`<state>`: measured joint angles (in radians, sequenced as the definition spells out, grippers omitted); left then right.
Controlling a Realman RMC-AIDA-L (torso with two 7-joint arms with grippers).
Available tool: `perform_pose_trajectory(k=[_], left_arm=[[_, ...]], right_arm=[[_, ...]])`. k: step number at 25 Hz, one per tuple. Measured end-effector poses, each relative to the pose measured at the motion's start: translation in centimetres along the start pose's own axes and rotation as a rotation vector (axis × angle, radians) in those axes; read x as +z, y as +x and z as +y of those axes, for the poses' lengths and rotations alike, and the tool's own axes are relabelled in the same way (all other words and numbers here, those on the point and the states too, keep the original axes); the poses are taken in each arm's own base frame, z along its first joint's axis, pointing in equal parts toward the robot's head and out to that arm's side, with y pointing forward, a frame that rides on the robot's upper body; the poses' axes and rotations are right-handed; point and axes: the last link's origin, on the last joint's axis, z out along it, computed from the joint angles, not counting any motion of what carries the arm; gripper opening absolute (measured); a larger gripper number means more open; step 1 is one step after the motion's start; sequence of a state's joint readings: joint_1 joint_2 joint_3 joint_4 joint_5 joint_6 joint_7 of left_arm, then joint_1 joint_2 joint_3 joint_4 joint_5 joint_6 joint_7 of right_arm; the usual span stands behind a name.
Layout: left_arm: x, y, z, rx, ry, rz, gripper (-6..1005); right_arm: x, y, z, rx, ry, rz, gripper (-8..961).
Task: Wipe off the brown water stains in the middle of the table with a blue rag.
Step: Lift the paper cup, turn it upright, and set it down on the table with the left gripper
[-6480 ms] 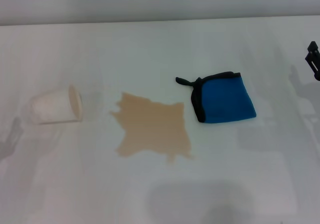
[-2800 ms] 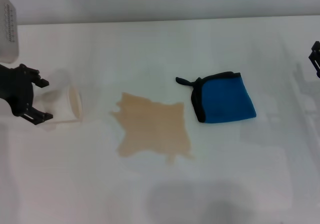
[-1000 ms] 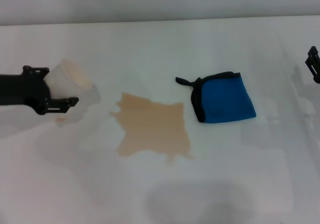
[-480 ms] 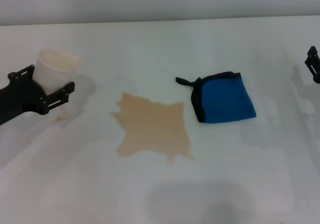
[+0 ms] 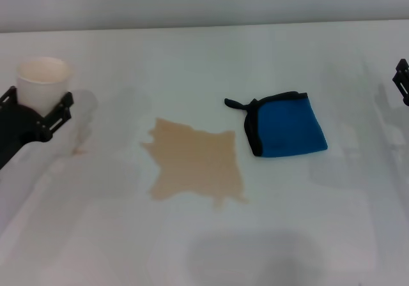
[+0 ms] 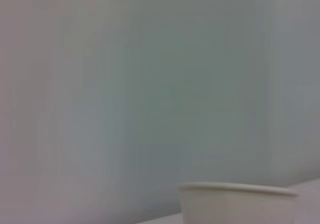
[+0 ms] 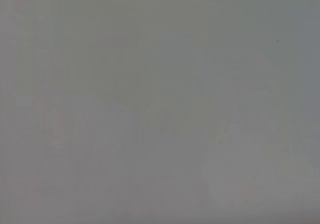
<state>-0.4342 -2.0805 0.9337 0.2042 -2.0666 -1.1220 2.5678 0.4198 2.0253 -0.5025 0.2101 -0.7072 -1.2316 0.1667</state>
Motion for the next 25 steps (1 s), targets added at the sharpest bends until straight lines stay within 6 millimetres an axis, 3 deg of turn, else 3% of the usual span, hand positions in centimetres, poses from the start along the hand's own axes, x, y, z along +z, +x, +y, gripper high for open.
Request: perform_pose_trajectory(k=[8,25], left_arm=[[0.6,-1.2,-0.4,-0.109,0.121,-0.042,718],[2.4,-1.5,0.2,-0.117,0.115,-0.109,724]], right_arm=[[0.1,-0.1,-0.1,-0.005,0.001,0.000,827],[0.3,0.1,0.3,0.001,-0.005,0.010,826]])
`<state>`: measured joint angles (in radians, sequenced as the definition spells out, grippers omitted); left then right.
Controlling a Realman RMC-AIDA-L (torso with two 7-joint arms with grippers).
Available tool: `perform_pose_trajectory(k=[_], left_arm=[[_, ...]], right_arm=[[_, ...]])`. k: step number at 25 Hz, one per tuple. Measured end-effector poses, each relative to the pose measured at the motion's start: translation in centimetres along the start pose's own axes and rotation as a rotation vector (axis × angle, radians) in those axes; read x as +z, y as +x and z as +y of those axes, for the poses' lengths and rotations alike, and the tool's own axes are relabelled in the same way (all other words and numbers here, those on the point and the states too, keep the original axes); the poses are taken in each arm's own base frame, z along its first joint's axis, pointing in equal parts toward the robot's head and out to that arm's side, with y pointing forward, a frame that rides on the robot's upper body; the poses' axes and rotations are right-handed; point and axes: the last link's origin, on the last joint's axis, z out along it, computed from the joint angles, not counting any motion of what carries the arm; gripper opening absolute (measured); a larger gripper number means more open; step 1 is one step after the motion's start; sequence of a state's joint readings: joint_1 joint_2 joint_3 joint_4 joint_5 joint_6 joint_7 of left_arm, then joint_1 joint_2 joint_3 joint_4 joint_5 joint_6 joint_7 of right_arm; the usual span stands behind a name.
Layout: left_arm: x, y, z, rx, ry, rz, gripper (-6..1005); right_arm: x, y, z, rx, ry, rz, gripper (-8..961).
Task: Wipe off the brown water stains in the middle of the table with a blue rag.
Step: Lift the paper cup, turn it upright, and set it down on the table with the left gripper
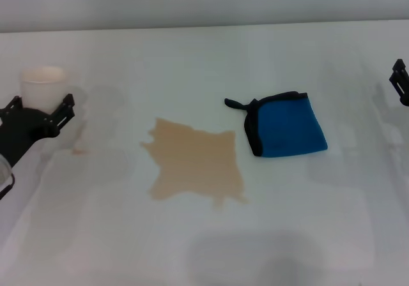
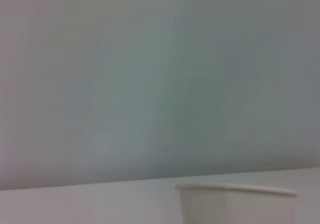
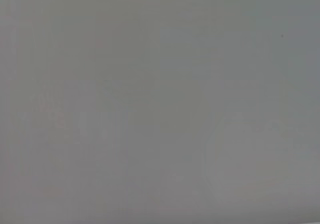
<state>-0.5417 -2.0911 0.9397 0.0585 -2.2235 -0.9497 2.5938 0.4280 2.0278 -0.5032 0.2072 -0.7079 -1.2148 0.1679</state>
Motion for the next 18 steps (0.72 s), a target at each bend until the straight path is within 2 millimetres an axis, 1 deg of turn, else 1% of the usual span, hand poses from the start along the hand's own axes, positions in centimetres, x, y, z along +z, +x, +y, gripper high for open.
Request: perform_pose_trajectory(k=[1,6,11,18], left_arm=[[0.3,0.0,0.3,0.001,-0.006,-0.011,725],[0.6,-0.3,0.9,-0.008,-0.022,-0.029,726],[0.4,-0.8,1.3,-0.009,-0.036,-0.047,725],[0.1,-1.2,1.4,0.010,-0.039,-0.058,726]], right_arm=[[0.0,0.0,0.0,0.001,0.000,0.000,826],[0.0,0.0,0.1,0.004,-0.002,0.001,826],[0.0,0.1,0.1,0.007,-0.003,0.002,826],[0.0,0.0,0.1,0.007,-0.003,0.001,826]])
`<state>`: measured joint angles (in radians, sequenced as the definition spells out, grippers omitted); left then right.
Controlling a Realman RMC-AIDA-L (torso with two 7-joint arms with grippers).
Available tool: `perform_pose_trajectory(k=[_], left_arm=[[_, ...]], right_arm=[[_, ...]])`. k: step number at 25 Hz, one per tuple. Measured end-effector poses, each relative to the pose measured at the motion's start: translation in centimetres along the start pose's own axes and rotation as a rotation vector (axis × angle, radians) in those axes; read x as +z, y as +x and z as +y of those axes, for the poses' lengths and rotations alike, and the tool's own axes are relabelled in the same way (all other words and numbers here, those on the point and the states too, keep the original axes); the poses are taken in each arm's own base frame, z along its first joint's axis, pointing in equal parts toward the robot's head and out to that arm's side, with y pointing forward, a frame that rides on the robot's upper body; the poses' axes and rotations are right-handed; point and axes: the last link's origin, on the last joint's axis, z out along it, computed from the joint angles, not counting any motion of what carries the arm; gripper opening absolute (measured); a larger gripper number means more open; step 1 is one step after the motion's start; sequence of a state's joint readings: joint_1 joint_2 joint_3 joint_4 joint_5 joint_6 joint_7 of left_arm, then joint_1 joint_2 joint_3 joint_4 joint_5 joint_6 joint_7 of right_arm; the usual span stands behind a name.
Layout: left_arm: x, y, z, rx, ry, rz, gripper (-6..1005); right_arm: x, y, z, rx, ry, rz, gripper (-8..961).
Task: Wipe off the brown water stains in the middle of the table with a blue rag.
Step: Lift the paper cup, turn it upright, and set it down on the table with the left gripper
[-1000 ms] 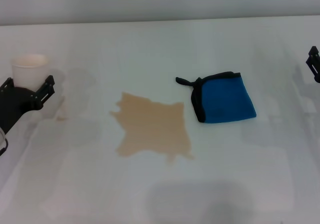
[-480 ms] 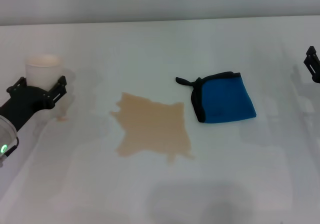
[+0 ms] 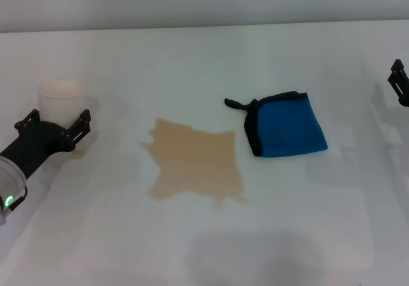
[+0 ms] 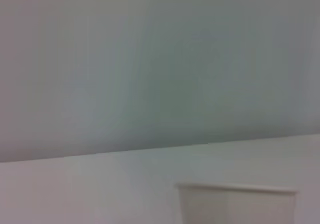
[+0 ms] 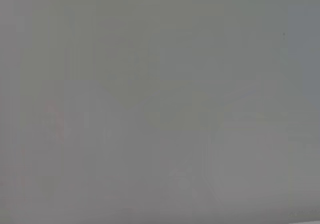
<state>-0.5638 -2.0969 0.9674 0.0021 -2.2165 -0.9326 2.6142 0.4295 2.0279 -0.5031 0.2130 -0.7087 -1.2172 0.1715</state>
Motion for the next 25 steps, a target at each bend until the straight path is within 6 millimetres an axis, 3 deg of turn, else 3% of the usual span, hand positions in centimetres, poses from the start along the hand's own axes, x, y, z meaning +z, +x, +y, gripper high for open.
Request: perform_pose_trajectory(k=[12,18,25], left_arm=[[-0.5,-0.8,0.4,0.001,-0.004,-0.008,756],[-1.4,-1.0,0.5,-0.007,-0.013,0.026,890],[-1.9,-1.5,0.5,-0.018,-0.006,0.021,891]], right_arm=[[0.0,0.0,-0.1,-0.001,0.001,0.001,826],[-0.2,0.1,-0.1,0.000,0.004,0.003,826],[-0.2,0.1,-0.1,0.001,0.003,0.002,826]])
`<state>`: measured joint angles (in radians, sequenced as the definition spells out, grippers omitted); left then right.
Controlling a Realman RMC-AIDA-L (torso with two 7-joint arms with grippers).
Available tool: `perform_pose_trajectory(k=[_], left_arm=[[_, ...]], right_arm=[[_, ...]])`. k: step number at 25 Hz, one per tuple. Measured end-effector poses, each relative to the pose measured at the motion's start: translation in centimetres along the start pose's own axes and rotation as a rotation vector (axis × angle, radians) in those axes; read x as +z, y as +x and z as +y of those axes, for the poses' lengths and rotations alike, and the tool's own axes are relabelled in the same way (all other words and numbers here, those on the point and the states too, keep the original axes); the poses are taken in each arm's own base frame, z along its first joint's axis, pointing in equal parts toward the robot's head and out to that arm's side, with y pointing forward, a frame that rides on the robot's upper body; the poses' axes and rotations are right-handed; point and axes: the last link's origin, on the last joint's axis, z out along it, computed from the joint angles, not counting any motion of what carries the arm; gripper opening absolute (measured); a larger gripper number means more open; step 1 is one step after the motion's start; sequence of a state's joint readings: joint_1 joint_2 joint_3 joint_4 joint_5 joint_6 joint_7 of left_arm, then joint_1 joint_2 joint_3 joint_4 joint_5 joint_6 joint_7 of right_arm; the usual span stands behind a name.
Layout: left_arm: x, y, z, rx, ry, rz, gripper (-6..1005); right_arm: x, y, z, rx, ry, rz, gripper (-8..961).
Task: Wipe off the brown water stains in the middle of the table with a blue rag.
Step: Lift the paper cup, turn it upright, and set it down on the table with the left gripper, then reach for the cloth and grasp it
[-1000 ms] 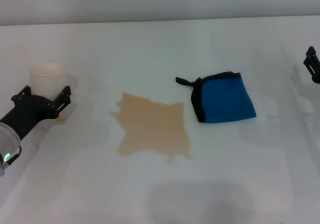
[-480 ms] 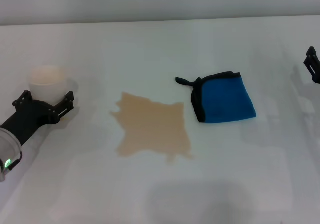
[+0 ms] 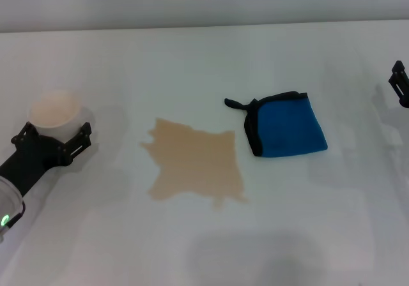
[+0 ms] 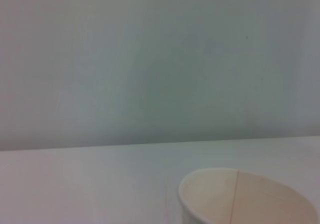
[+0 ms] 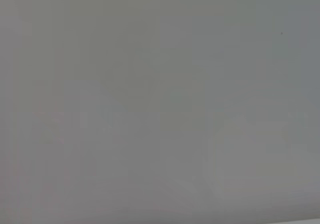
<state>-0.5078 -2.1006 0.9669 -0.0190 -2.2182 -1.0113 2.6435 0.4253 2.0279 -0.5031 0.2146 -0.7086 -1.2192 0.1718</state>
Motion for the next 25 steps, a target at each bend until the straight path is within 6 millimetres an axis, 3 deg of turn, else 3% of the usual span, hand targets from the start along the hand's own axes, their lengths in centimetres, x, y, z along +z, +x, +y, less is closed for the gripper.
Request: perform_pose_trajectory(k=[13,25], left_arm=[[-2.2,-1.9,0.9,-0.062,-0.005,-0.002,890],[-6.3,-3.7,3.0,-0.187,-0.027,0.072,891]], right_arm=[[0.0,-0.1,0.0,0.001,-0.001,-0.004,825],[0.1,0.0,0.5,0.004,-0.027,0.003,825]])
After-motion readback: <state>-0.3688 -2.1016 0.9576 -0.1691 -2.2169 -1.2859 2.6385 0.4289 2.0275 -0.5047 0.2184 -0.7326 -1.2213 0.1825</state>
